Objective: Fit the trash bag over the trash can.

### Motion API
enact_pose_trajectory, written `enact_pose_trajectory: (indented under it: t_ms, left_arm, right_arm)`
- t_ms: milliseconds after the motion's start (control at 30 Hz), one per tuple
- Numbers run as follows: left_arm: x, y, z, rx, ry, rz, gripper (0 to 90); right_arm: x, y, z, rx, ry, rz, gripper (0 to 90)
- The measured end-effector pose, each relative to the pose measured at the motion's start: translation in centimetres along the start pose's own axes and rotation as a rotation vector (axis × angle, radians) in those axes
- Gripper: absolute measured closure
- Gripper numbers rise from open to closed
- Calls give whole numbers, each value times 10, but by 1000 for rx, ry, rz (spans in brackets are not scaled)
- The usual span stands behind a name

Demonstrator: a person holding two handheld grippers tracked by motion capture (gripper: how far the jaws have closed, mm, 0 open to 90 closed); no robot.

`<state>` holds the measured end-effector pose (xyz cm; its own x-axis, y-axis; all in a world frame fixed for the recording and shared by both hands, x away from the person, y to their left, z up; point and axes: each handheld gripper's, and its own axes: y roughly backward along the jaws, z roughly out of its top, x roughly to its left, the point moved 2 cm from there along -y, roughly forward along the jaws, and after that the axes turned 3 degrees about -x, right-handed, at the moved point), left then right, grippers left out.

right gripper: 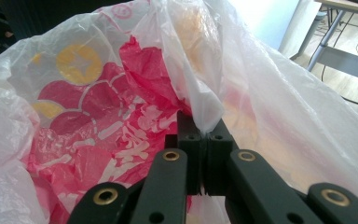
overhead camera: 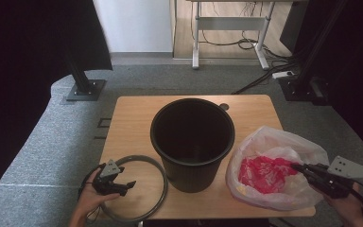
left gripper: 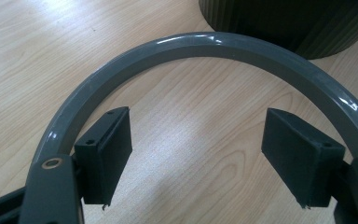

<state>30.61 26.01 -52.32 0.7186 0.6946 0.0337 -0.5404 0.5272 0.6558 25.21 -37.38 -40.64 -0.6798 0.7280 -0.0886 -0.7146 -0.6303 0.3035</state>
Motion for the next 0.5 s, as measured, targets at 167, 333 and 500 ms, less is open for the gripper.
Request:
enact_pose_trajectory:
  t_ms: [167, 333, 500]
  left_arm:
    - [0, 0, 0, -2, 0, 0, 242]
    - [-1, -1, 0, 3, -2, -1, 243]
    - [-1, -1, 0, 4, -2, -3, 243]
  right_arm:
    - [-1, 4, 4, -16, 1, 5, 880]
    - [-1, 8, 9, -34, -4, 13, 880]
    - [1, 11, 19, -43, 9, 20, 880]
